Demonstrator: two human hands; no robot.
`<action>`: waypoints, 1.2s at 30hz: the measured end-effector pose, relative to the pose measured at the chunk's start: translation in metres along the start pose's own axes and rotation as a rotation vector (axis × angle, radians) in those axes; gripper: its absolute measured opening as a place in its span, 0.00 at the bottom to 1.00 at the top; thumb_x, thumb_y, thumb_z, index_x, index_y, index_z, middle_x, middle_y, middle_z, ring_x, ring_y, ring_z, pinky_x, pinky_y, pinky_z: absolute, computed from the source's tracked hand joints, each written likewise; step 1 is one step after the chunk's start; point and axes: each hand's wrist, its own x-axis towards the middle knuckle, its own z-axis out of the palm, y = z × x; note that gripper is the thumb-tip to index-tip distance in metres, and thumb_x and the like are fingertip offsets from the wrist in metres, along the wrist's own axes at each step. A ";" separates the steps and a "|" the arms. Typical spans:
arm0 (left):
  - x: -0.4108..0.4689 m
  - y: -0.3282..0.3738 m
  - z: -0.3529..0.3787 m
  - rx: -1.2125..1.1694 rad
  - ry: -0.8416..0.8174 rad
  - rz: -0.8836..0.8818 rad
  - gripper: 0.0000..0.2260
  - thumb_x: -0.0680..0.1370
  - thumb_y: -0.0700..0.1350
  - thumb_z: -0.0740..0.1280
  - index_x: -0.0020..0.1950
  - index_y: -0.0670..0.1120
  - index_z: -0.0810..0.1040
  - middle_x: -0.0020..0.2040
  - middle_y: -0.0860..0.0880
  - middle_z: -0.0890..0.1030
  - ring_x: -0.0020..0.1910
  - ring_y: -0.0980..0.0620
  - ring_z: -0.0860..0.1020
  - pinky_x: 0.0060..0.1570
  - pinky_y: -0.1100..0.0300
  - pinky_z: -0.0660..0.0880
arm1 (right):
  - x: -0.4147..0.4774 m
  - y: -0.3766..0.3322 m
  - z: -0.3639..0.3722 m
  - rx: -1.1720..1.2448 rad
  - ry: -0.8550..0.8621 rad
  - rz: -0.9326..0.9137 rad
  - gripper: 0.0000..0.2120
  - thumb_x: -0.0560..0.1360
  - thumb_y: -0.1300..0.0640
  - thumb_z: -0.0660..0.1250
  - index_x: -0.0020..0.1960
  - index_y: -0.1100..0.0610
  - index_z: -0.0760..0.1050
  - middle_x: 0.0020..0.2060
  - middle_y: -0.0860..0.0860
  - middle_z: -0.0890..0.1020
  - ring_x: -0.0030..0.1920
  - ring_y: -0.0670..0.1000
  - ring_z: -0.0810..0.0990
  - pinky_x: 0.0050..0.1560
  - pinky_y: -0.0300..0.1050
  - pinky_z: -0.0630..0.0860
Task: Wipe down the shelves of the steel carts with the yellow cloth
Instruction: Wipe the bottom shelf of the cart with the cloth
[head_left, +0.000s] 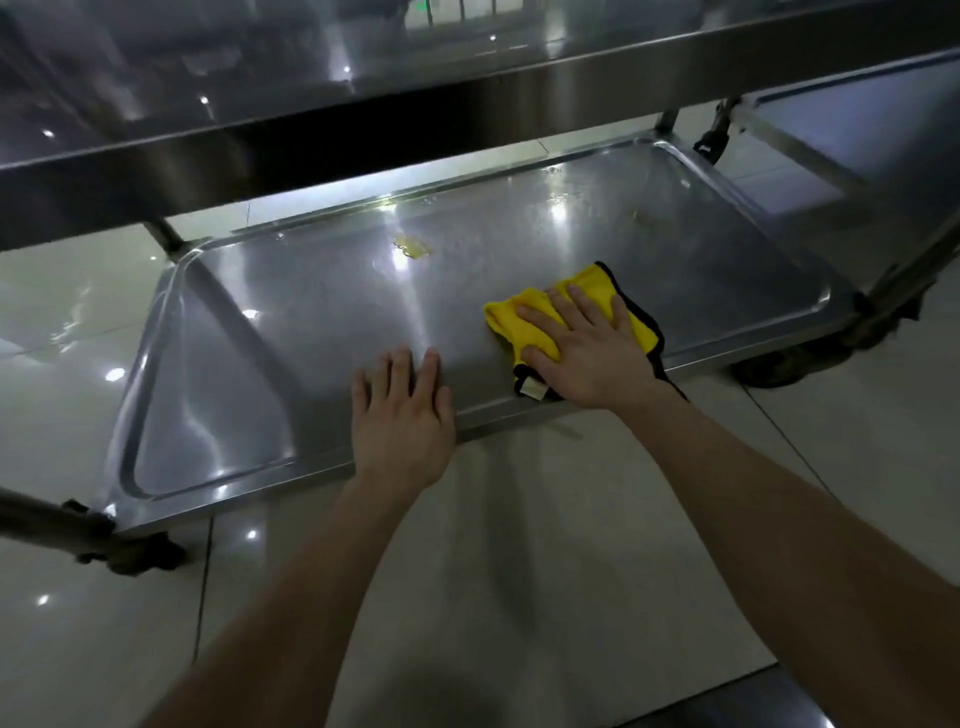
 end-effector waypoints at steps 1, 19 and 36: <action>0.001 -0.001 0.006 0.016 0.017 -0.011 0.27 0.88 0.56 0.48 0.86 0.50 0.59 0.84 0.43 0.62 0.84 0.40 0.58 0.82 0.37 0.52 | -0.002 -0.004 0.002 -0.007 0.023 0.019 0.31 0.83 0.30 0.50 0.85 0.32 0.52 0.87 0.45 0.53 0.87 0.53 0.46 0.81 0.75 0.43; 0.002 -0.012 0.019 0.027 0.089 -0.037 0.27 0.85 0.53 0.50 0.83 0.45 0.67 0.81 0.44 0.69 0.81 0.41 0.66 0.81 0.40 0.60 | 0.036 0.121 -0.026 -0.018 0.017 0.393 0.39 0.76 0.28 0.39 0.86 0.36 0.52 0.87 0.49 0.54 0.87 0.56 0.49 0.80 0.76 0.44; 0.002 -0.015 0.015 -0.001 0.135 -0.035 0.26 0.85 0.53 0.53 0.81 0.46 0.70 0.80 0.44 0.72 0.80 0.42 0.68 0.80 0.42 0.62 | 0.063 0.065 -0.020 -0.076 0.013 0.001 0.36 0.80 0.31 0.37 0.86 0.35 0.52 0.87 0.47 0.55 0.87 0.55 0.51 0.82 0.70 0.46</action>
